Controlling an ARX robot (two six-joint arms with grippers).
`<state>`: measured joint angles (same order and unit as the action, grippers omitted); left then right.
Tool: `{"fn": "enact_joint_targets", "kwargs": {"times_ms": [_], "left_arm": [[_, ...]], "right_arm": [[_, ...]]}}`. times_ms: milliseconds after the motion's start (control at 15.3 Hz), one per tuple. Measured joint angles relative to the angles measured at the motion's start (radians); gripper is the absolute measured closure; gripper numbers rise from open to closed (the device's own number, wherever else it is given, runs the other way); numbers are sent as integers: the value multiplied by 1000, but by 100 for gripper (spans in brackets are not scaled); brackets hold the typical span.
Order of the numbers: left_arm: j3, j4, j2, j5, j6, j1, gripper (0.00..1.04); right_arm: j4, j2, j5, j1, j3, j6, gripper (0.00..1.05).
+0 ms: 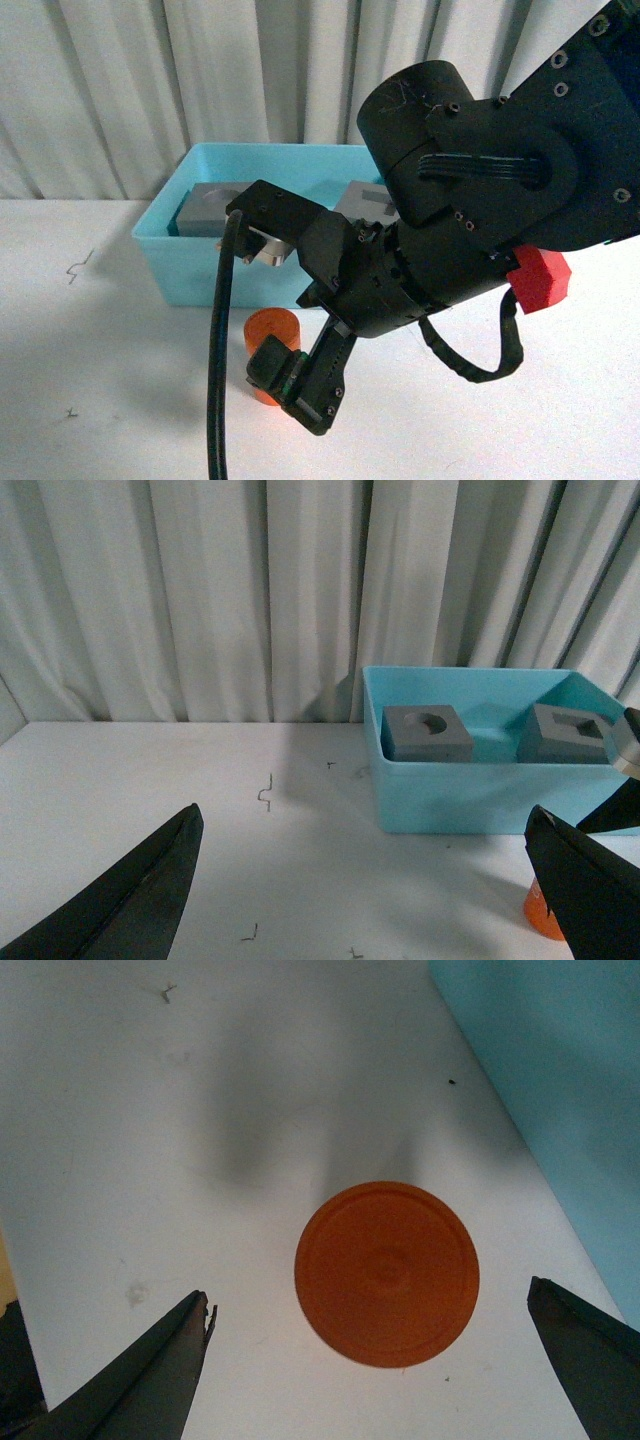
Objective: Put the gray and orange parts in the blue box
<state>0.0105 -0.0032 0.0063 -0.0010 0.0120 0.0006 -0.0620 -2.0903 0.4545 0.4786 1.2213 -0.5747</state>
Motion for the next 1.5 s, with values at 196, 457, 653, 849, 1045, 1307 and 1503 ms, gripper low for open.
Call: {"fn": "enact_joint_targets", "kwargs": {"times_ms": [196, 457, 653, 849, 1045, 1307, 1503], "left_arm": [[0, 0, 0, 1, -1, 0, 7], [0, 0, 0, 0, -1, 0, 7], [0, 0, 0, 0, -1, 0, 7], [0, 0, 0, 0, -1, 0, 7], [0, 0, 0, 0, -1, 0, 7], [0, 0, 0, 0, -1, 0, 7], [0, 0, 0, 0, -1, 0, 7]], "right_arm": [[3, -48, -17, 6, 50, 9, 6], [7, -90, -34, 14, 75, 31, 6], [7, -103, -36, 21, 92, 37, 6], [10, -110, -39, 26, 92, 45, 6], [4, -116, -39, 26, 99, 51, 19], [19, -116, -39, 32, 107, 59, 57], [130, -37, -19, 24, 34, 116, 57]]}}
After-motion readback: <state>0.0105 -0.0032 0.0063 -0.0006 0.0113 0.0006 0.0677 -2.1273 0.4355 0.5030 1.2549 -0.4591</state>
